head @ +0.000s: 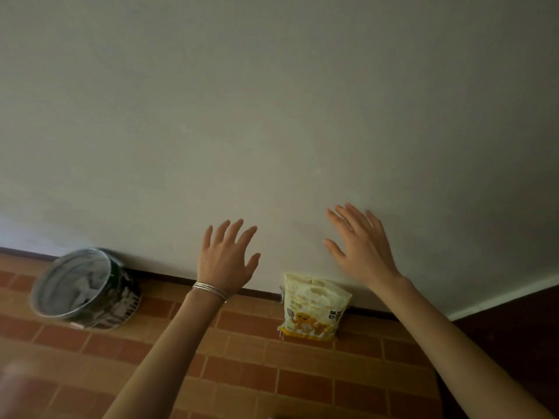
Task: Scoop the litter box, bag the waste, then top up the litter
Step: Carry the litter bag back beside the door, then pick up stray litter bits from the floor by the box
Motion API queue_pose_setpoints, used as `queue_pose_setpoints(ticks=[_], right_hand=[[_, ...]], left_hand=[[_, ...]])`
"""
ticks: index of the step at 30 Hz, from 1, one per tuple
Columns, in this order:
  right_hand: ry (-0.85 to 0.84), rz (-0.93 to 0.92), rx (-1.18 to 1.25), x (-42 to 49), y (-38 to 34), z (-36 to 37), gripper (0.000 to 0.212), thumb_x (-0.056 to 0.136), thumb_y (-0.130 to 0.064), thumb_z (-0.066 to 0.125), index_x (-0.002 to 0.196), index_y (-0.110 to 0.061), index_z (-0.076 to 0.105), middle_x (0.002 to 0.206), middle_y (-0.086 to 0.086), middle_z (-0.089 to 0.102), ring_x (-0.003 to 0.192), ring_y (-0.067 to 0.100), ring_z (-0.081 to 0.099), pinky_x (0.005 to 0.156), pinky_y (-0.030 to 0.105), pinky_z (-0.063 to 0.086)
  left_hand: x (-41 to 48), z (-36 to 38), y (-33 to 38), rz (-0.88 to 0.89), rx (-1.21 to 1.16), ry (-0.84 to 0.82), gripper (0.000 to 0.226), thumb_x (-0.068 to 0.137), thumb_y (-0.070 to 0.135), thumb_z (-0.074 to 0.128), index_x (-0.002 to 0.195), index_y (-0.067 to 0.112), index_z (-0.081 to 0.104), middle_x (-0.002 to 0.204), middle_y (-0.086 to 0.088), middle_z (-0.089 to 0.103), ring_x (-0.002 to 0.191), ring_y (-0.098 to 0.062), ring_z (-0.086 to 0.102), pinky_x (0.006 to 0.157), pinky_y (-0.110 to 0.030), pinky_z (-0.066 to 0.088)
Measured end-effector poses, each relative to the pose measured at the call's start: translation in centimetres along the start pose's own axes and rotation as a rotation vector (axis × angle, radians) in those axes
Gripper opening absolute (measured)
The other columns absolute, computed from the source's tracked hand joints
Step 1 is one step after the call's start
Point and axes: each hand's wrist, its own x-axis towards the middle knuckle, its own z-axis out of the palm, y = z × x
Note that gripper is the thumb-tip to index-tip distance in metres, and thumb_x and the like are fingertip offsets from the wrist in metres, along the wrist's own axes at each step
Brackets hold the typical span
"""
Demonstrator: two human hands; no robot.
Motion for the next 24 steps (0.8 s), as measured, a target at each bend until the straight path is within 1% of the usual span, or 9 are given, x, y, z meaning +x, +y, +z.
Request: queue_pose_setpoints(ticks=[3, 5, 7, 11, 14, 17, 20, 23, 24], right_hand=[[0.012, -0.064, 0.002, 0.9, -3.1, -4.8, 0.055, 0.088, -0.042, 0.034, 0.134, -0.014, 0.046, 0.136, 0.007, 0.050, 0.130, 0.024, 0.041, 0.108, 0.047, 0.029], [0.026, -0.099, 0.009, 0.8, -4.8, -6.7, 0.054, 0.088, -0.041, 0.035, 0.134, -0.014, 0.046, 0.136, 0.008, 0.050, 0.130, 0.024, 0.041, 0.108, 0.047, 0.030], [0.047, -0.137, 0.030, 0.3, -6.4, -7.8, 0.053, 0.087, -0.040, 0.038, 0.133, -0.013, 0.047, 0.135, 0.009, 0.050, 0.129, 0.025, 0.042, 0.106, 0.048, 0.032], [0.026, -0.196, 0.074, -0.8, -9.3, -8.2, 0.055, 0.087, -0.042, 0.037, 0.133, -0.013, 0.046, 0.136, 0.009, 0.050, 0.128, 0.026, 0.043, 0.105, 0.048, 0.033], [-0.031, -0.268, 0.114, -1.6, -11.4, -7.6, 0.056, 0.087, -0.043, 0.036, 0.135, -0.014, 0.044, 0.137, 0.008, 0.049, 0.127, 0.025, 0.044, 0.104, 0.048, 0.036], [-0.101, -0.369, 0.132, -2.0, -13.4, -6.9, 0.055, 0.087, -0.044, 0.035, 0.133, -0.016, 0.046, 0.136, 0.007, 0.050, 0.125, 0.023, 0.046, 0.102, 0.045, 0.037], [-0.146, -0.489, 0.156, -1.9, -15.8, -6.6, 0.054, 0.087, -0.044, 0.033, 0.131, -0.016, 0.049, 0.133, 0.006, 0.052, 0.122, 0.023, 0.049, 0.100, 0.042, 0.039], [-0.145, -0.599, 0.187, -1.3, -18.7, -6.5, 0.053, 0.087, -0.043, 0.034, 0.128, -0.015, 0.052, 0.130, 0.007, 0.055, 0.119, 0.023, 0.052, 0.098, 0.041, 0.042], [-0.145, -0.632, 0.197, -1.0, -19.9, -6.5, 0.052, 0.087, -0.043, 0.034, 0.127, -0.015, 0.053, 0.129, 0.007, 0.055, 0.119, 0.023, 0.052, 0.097, 0.041, 0.042]], left_hand=[[-1.8, -6.4, -0.2, -0.039, -0.004, 0.089, 0.054, 0.082, 0.048, 0.048, 0.128, 0.021, 0.053, 0.131, -0.010, 0.055, 0.123, -0.035, 0.049, 0.102, -0.055, 0.035], [-3.4, -9.3, -0.1, -0.061, 0.002, 0.144, 0.056, 0.083, 0.050, 0.039, 0.128, 0.021, 0.053, 0.130, -0.009, 0.056, 0.122, -0.034, 0.050, 0.102, -0.055, 0.035], [-5.1, -11.1, -0.2, -0.083, 0.011, 0.172, 0.058, 0.083, 0.052, 0.034, 0.129, 0.021, 0.053, 0.130, -0.009, 0.056, 0.122, -0.034, 0.051, 0.102, -0.056, 0.035], [-8.6, -12.5, -0.7, -0.156, 0.044, 0.127, 0.060, 0.082, 0.052, 0.034, 0.133, 0.023, 0.049, 0.133, -0.009, 0.055, 0.123, -0.033, 0.050, 0.101, -0.054, 0.036], [-11.7, -12.9, -1.1, -0.261, 0.050, 0.093, 0.059, 0.082, 0.053, 0.035, 0.134, 0.026, 0.046, 0.134, -0.005, 0.054, 0.124, -0.029, 0.049, 0.103, -0.052, 0.038], [-15.1, -13.3, -1.8, -0.368, 0.065, 0.087, 0.058, 0.082, 0.053, 0.037, 0.132, 0.027, 0.048, 0.131, -0.002, 0.056, 0.122, -0.026, 0.050, 0.101, -0.051, 0.040], [-18.5, -13.8, -2.8, -0.486, 0.100, 0.096, 0.055, 0.080, 0.050, 0.044, 0.129, 0.026, 0.053, 0.128, -0.001, 0.058, 0.120, -0.025, 0.052, 0.099, -0.051, 0.042], [-21.8, -14.4, -4.2, -0.610, 0.125, 0.088, 0.057, 0.081, 0.053, 0.038, 0.130, 0.027, 0.052, 0.130, 0.000, 0.057, 0.120, -0.024, 0.052, 0.101, -0.049, 0.038], [-22.9, -14.6, -4.7, -0.641, 0.142, 0.084, 0.057, 0.081, 0.053, 0.039, 0.130, 0.027, 0.051, 0.130, 0.000, 0.057, 0.120, -0.023, 0.052, 0.102, -0.048, 0.037]])
